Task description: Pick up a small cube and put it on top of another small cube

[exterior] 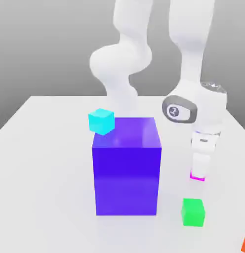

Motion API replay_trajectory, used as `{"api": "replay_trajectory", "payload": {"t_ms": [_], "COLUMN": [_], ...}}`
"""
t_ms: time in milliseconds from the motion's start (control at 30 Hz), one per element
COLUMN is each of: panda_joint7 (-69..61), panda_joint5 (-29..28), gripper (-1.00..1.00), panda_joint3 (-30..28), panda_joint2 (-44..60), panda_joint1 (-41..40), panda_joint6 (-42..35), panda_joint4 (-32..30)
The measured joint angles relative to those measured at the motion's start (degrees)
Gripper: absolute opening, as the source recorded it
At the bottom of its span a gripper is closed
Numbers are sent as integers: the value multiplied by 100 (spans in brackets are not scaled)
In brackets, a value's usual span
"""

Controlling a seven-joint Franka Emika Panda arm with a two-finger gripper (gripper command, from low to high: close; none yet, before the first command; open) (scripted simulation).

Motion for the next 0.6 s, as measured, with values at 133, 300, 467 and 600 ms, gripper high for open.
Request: {"api": "replay_trajectory", "payload": {"t_ms": [133,300,467,600], "panda_joint7": [-679,-654,261,1005], "panda_joint5": [931,1440,1391,1365], "gripper": [-100,-100,-100,-100], "panda_joint3": [561,443,132,-180], "panda_joint2": [-804,-1332,-1223,-1115], "panda_joint1": [-301,-540,-1149,-1533], "panda_joint6": [-636,-1344,-1894,-2332], "panda_joint4": [-169,13,673,1219]}}
